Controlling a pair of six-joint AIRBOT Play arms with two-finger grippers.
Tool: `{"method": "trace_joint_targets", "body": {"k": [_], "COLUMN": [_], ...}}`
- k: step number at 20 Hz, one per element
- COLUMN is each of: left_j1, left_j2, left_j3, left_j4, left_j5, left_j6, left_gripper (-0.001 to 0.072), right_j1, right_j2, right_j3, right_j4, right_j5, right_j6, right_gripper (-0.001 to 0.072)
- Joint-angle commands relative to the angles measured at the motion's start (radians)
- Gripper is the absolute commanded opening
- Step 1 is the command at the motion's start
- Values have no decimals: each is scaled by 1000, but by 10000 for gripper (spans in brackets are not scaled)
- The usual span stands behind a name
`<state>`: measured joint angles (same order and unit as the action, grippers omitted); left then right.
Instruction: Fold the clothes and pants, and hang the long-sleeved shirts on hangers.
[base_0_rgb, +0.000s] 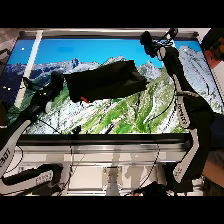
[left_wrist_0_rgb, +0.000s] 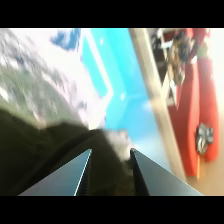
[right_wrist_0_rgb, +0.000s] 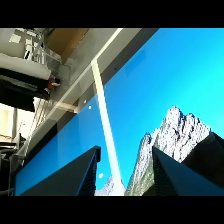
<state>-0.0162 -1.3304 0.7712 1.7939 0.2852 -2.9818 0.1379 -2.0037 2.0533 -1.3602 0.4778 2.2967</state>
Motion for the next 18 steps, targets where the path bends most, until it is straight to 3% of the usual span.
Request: {"method": "trace_joint_targets", "body": {"k": [1,2,3,5,7,8,9,11,13,14,17,18], "left_j1": [78,95,108,127,137,142,145,154,157,157,157,154], "left_j2": [-5,-5,-5,-3,9,24,45,91,142,168,250,275], "left_j3": [1,1,1,1,0,0,0,0,0,0,0,0], "left_j4": [0,0,0,1,9,27,39,77,167,217,353,394], "left_j5": [27,27,27,27,35,45,58,95,151,184,286,288], "left_j6": [-41,-41,-41,-41,-41,-41,-40,-40,-38,-36,81,83], "left_gripper": [303,306,354,544,551,541,454,258,62,18,16,16], "right_j1": [-20,-25,-32,-48,-88,-112,-134,-169,-196,-211,-278,-307], "right_j2": [0,2,3,13,36,51,68,95,111,112,111,111], "right_j3": [2,2,2,3,3,3,2,3,3,2,0,-1], "right_j4": [42,46,48,45,45,57,76,107,205,297,661,741], "right_j5": [31,45,61,97,139,153,182,232,308,351,525,604], "right_j6": [-96,-116,-120,-120,-118,-118,-117,-184,-338,-415,-739,-789], "right_gripper": [395,395,395,395,377,237,24,7,5,4,2,2]}}
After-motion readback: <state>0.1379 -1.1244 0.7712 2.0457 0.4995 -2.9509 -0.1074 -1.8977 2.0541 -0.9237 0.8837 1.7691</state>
